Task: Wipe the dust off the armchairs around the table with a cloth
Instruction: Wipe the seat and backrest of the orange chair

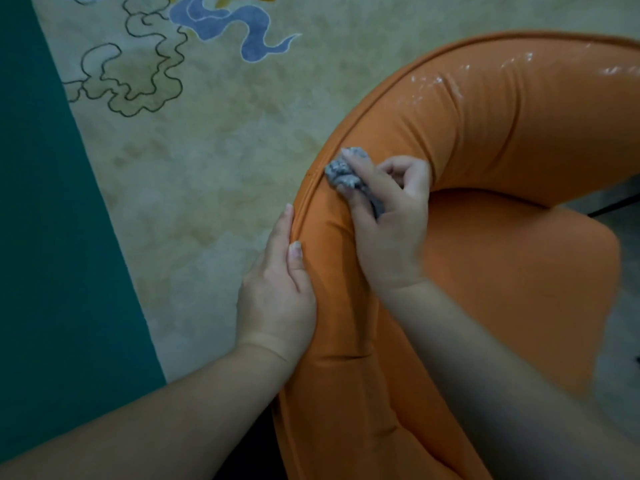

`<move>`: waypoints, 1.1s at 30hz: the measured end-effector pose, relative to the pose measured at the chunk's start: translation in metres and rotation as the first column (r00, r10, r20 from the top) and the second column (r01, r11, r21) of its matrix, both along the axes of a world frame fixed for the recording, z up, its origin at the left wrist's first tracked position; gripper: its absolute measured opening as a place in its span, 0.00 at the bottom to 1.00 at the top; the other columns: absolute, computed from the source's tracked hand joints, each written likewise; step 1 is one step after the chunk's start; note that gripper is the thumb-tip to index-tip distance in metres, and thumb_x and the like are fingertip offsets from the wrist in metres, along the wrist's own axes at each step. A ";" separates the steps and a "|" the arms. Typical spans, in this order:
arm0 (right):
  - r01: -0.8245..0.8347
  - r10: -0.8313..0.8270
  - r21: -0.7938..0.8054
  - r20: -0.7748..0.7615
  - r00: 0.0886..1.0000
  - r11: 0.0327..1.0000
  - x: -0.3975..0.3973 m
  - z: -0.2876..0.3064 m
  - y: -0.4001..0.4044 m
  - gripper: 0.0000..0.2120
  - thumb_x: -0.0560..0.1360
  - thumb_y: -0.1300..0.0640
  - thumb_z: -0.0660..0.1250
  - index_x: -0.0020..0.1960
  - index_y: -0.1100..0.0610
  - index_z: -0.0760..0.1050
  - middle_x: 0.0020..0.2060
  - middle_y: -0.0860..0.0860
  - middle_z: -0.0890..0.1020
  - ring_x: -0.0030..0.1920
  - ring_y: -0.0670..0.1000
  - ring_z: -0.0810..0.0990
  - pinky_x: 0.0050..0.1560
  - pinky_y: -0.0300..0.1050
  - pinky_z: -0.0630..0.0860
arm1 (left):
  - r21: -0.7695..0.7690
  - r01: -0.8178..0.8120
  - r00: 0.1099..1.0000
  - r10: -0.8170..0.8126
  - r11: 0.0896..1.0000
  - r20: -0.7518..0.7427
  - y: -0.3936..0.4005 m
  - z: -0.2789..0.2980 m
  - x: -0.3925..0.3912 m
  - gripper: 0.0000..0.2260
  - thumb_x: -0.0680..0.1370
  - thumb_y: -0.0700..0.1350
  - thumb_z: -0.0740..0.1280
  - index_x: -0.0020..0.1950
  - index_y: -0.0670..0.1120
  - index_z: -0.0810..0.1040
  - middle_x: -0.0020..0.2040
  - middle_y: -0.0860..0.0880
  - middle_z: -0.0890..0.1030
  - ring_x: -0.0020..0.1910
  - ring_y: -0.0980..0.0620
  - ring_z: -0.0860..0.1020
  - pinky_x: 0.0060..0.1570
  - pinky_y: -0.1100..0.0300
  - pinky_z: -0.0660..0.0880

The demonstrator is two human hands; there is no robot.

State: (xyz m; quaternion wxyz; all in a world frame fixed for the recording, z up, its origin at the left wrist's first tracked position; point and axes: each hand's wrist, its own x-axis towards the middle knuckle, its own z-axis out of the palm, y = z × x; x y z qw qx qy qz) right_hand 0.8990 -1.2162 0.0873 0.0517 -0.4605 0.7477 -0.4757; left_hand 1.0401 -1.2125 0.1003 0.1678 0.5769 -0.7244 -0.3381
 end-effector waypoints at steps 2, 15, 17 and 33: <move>-0.024 0.027 0.029 -0.111 0.993 0.999 -0.017 0.003 -0.008 0.15 0.72 0.61 0.70 0.58 0.54 0.81 0.46 0.55 0.71 0.48 0.58 0.73 0.55 0.46 0.69 | 0.000 -0.001 1.000 0.001 1.000 -0.001 0.000 0.000 0.000 0.21 0.82 0.50 0.51 0.75 0.57 0.61 0.66 0.45 0.76 0.56 0.40 0.78 0.52 0.52 0.74; -0.030 0.027 0.031 0.072 0.997 0.999 0.043 -0.009 0.061 0.19 0.71 0.69 0.70 0.60 0.56 0.80 0.49 0.54 0.69 0.51 0.52 0.72 0.58 0.43 0.70 | 0.004 0.007 1.000 -0.007 1.000 -0.030 -0.002 -0.001 0.001 0.22 0.80 0.51 0.50 0.75 0.55 0.62 0.70 0.49 0.73 0.63 0.45 0.74 0.58 0.61 0.67; -0.018 0.016 0.031 0.060 0.998 0.999 0.036 -0.010 0.052 0.19 0.70 0.70 0.68 0.59 0.57 0.80 0.48 0.57 0.70 0.50 0.55 0.73 0.57 0.50 0.72 | -0.006 -0.003 0.999 0.003 1.000 -0.044 -0.002 -0.002 0.001 0.22 0.79 0.50 0.50 0.75 0.55 0.63 0.69 0.48 0.73 0.63 0.45 0.74 0.57 0.63 0.66; 0.116 -0.130 0.067 0.282 0.951 0.991 0.025 -0.001 0.048 0.17 0.74 0.61 0.69 0.63 0.56 0.77 0.48 0.52 0.67 0.48 0.47 0.72 0.55 0.32 0.69 | 0.100 0.100 0.992 -0.092 0.990 -0.087 -0.009 -0.002 0.005 0.21 0.83 0.49 0.51 0.76 0.60 0.56 0.74 0.52 0.67 0.70 0.50 0.67 0.62 0.63 0.63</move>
